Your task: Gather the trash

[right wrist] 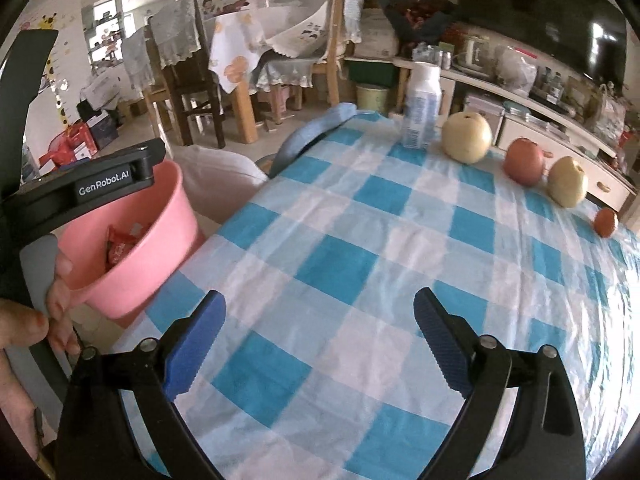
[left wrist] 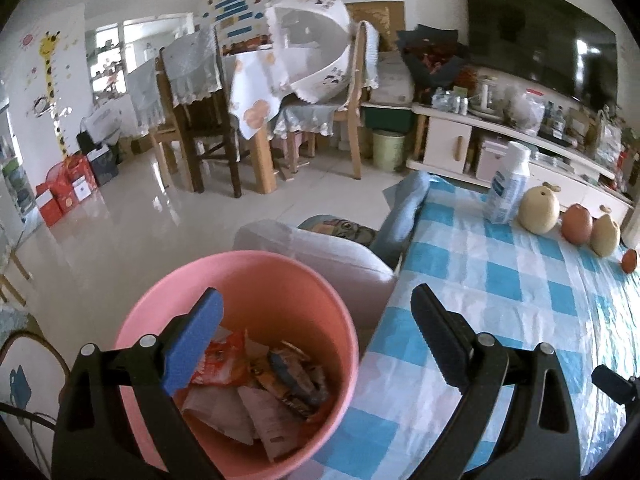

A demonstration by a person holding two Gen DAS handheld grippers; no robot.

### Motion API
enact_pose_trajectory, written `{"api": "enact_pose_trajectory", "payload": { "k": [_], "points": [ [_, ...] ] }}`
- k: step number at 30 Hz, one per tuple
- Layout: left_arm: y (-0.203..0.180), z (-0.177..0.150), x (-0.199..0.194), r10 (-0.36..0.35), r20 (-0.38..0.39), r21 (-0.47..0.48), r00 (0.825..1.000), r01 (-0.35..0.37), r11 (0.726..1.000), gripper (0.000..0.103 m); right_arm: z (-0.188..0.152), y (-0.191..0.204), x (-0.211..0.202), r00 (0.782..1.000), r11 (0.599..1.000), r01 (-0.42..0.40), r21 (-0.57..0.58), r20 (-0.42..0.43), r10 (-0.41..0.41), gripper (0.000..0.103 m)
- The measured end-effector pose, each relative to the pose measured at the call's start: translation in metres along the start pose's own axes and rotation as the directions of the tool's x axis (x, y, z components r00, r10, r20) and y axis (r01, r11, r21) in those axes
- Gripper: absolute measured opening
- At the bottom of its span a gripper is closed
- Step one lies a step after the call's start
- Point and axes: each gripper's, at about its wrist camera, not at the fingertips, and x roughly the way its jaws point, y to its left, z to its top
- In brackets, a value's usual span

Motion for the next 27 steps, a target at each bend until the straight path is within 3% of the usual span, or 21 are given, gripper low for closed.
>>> {"api": "enact_pose_trajectory", "payload": {
  "k": [27],
  "points": [
    [-0.103,-0.029,-0.037,-0.128,0.025,0.182,0.991,0.122,0.976,0.096,-0.047,-0.094,-0.055,0.994,0.98,0.105,0.168,0.02,-0.11,0.094]
  ]
}}
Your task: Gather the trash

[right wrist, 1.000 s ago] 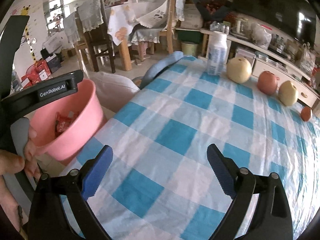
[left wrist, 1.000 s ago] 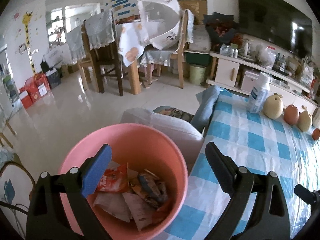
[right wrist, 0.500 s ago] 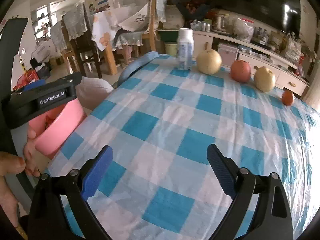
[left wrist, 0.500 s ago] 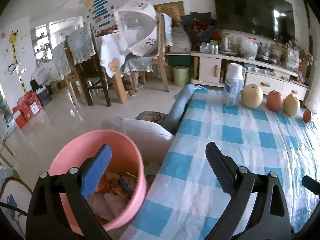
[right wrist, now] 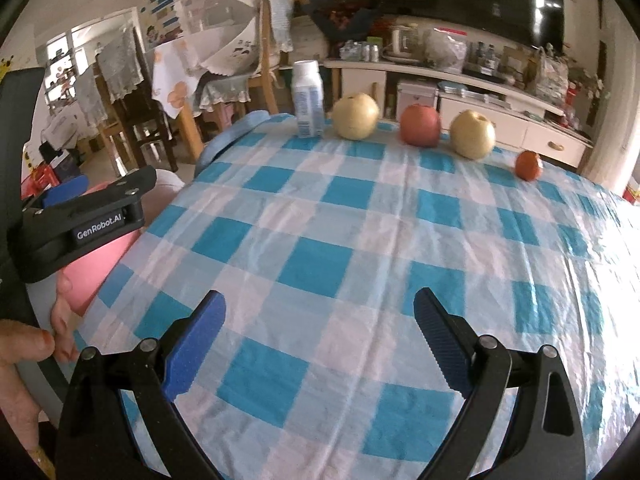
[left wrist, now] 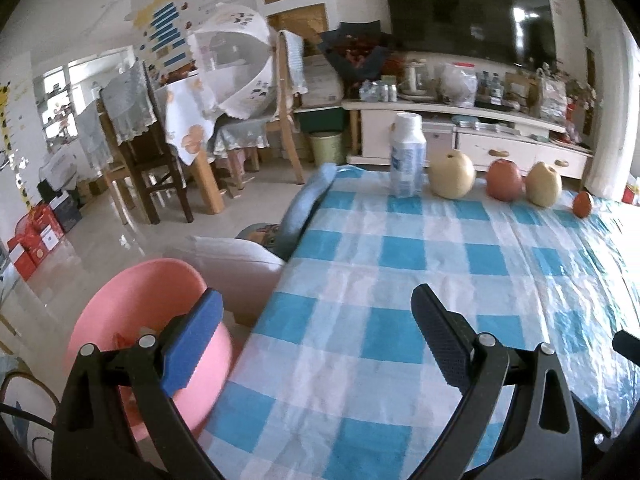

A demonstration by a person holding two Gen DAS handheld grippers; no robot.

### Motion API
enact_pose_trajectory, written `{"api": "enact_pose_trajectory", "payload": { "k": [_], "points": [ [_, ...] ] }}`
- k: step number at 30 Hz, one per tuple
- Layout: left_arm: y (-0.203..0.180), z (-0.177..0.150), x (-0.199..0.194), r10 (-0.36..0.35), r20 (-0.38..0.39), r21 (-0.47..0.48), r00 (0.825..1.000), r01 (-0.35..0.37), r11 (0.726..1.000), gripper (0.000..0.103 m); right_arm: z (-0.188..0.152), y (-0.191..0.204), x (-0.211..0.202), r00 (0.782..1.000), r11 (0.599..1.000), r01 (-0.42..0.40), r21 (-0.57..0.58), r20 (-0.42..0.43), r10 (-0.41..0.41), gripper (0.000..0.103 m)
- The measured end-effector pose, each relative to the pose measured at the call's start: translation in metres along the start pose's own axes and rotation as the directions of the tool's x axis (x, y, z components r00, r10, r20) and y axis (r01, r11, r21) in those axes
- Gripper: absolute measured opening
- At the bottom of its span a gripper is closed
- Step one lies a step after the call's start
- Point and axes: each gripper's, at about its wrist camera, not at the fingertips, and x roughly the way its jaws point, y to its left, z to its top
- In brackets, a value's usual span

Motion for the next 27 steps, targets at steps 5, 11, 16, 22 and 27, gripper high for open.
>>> {"api": "enact_pose_trajectory", "payload": {
  "k": [5,11,16,22,27],
  "points": [
    [-0.022,-0.004,-0.005,-0.031,-0.008,0.041,0.999,0.031,0.999,0.096,-0.01,-0.019,-0.01,1.0,0.999,0.026,0.026,0.001,-0.026,0.094],
    [-0.048,-0.008,-0.011,-0.106,-0.039,0.043,0.994,0.108,0.993,0.096,-0.025,-0.044,-0.026,0.998,0.996,0.066,0.062,0.001,-0.067,0.094],
    [-0.074,-0.015,-0.025,-0.129,-0.025,0.097,0.991,0.131,0.987,0.096,-0.04,-0.066,-0.043,0.993,0.989,0.116,0.097,0.003,-0.117,0.094],
    [-0.093,-0.022,-0.062,-0.147,0.072,0.138,0.987,0.136,0.981,0.096,-0.056,-0.085,-0.07,0.988,0.978,0.152,0.145,0.016,-0.156,0.095],
    [-0.104,-0.035,-0.09,-0.176,0.084,0.177,0.981,0.159,0.971,0.096,-0.065,-0.093,-0.099,0.98,0.969,0.178,0.171,0.057,-0.19,0.095]
  ]
}}
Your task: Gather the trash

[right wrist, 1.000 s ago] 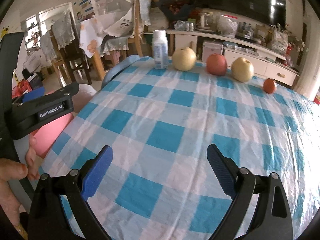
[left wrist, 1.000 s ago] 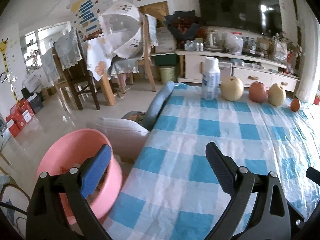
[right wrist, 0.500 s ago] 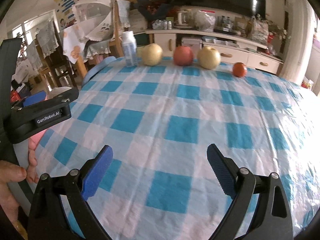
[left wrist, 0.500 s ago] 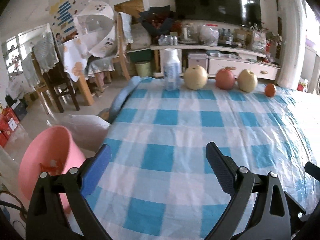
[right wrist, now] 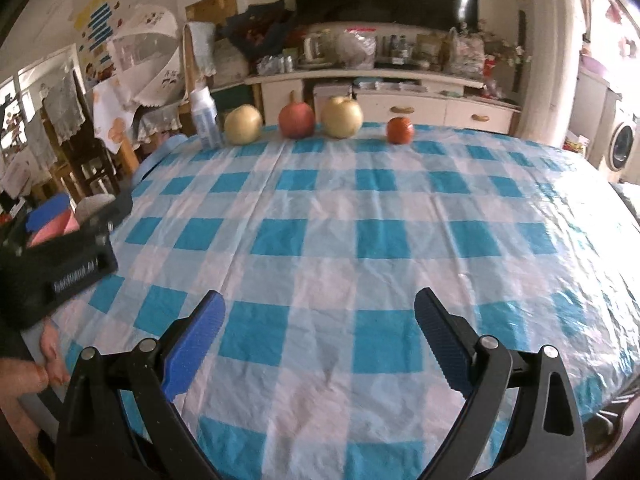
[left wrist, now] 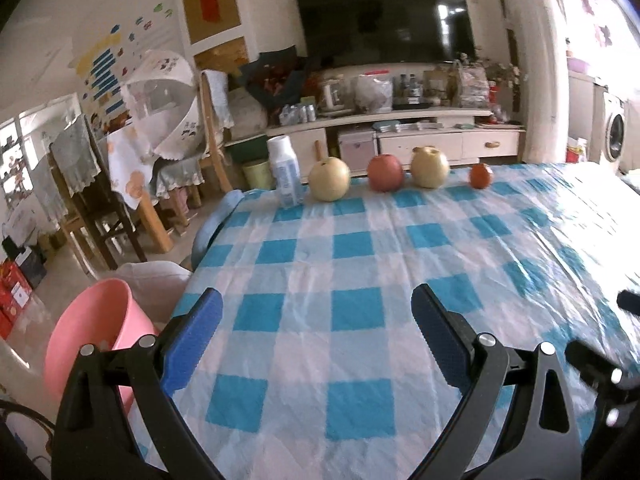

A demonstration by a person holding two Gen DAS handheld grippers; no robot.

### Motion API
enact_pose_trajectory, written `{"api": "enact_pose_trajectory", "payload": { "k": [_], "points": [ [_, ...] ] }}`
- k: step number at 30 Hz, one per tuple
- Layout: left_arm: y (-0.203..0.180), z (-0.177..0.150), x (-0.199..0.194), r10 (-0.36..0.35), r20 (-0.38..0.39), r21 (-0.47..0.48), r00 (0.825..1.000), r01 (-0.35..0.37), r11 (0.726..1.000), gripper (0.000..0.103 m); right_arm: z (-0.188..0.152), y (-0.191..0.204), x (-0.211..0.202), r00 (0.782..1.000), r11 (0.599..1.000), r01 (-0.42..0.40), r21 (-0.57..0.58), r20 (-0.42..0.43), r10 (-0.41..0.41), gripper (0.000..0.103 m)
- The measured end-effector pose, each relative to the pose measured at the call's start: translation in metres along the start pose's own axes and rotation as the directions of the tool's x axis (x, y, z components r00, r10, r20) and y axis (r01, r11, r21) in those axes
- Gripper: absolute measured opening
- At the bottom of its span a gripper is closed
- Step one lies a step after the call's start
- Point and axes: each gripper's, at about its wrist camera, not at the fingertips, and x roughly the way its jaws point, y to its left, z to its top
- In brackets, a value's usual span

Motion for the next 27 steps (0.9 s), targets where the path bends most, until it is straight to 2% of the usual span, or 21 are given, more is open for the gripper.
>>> {"api": "enact_pose_trajectory", "payload": {
  "k": [9,17,27],
  "points": [
    [-0.024,-0.014,-0.06,-0.039,0.061,0.066,0.997,0.035,0.997,0.099,-0.007,-0.028,-0.067,0.99,0.995,0.051,0.084,0.128,-0.062,0.095],
    [-0.023,-0.007,-0.112,-0.084,0.147,0.035,0.986,0.08,0.996,0.099,-0.01,-0.029,-0.115,0.972,0.994,0.091,0.068,0.213,-0.104,0.096],
    [-0.021,-0.003,-0.148,-0.106,0.189,0.044,0.976,0.099,0.994,0.099,-0.007,-0.022,-0.151,0.955,0.995,0.085,0.06,0.282,-0.098,0.097]
  ]
}}
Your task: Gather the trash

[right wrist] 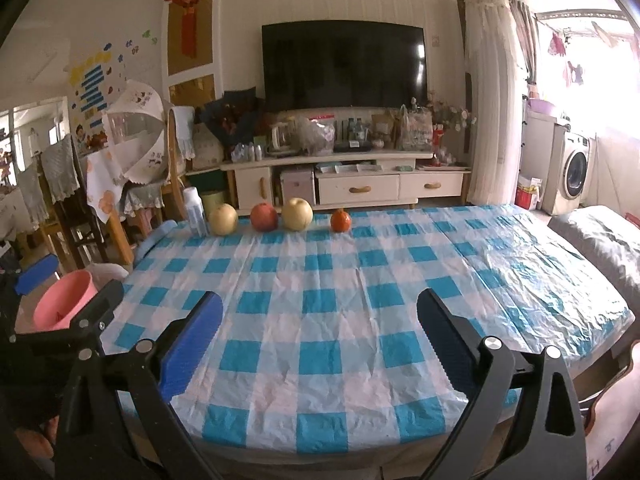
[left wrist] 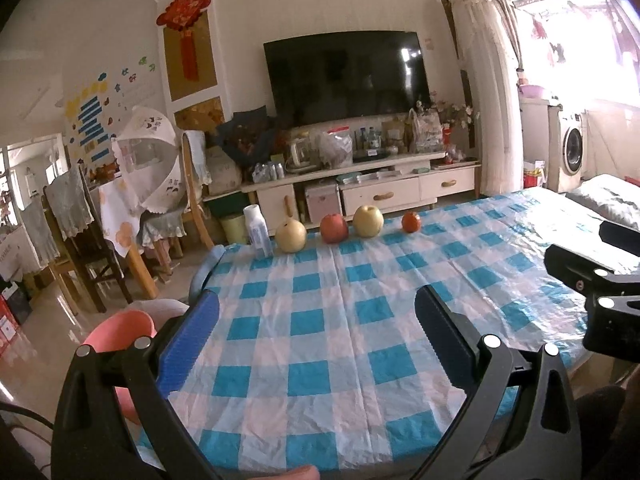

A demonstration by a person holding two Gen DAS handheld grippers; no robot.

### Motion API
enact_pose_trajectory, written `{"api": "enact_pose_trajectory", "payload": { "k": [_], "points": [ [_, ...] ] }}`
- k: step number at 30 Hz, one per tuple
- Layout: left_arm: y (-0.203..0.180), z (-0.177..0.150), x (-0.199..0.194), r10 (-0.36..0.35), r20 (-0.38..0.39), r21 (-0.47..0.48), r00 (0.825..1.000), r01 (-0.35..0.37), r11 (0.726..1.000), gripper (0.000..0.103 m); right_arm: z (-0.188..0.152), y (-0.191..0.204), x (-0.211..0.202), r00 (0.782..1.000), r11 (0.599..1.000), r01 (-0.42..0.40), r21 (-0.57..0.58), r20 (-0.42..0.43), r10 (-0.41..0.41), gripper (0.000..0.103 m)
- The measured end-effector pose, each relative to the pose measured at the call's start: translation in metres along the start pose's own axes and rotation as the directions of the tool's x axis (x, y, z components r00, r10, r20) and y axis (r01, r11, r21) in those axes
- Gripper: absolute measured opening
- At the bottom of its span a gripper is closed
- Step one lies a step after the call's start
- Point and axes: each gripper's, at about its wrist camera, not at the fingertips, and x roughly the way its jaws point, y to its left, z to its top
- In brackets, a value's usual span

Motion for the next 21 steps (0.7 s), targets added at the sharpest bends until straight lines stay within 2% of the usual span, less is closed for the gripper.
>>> {"api": "enact_pose_trajectory", "payload": {
  "k": [14,21],
  "points": [
    [0.0,0.015,-0.027,-0.002,0.053,-0.028,0.999,0.003,1.0,0.099,0.007,0.002,-0.02,0.999,0.999,0.033,-0.025,0.035,-0.032,0.097],
    [-0.001,0.017,-0.028,-0.002,0.053,-0.029,0.999,0.004,1.0,0.099,0.007,0.001,-0.02,0.999,0.999,0.033,-0.023,0.037,-0.032,0.097]
  ]
}}
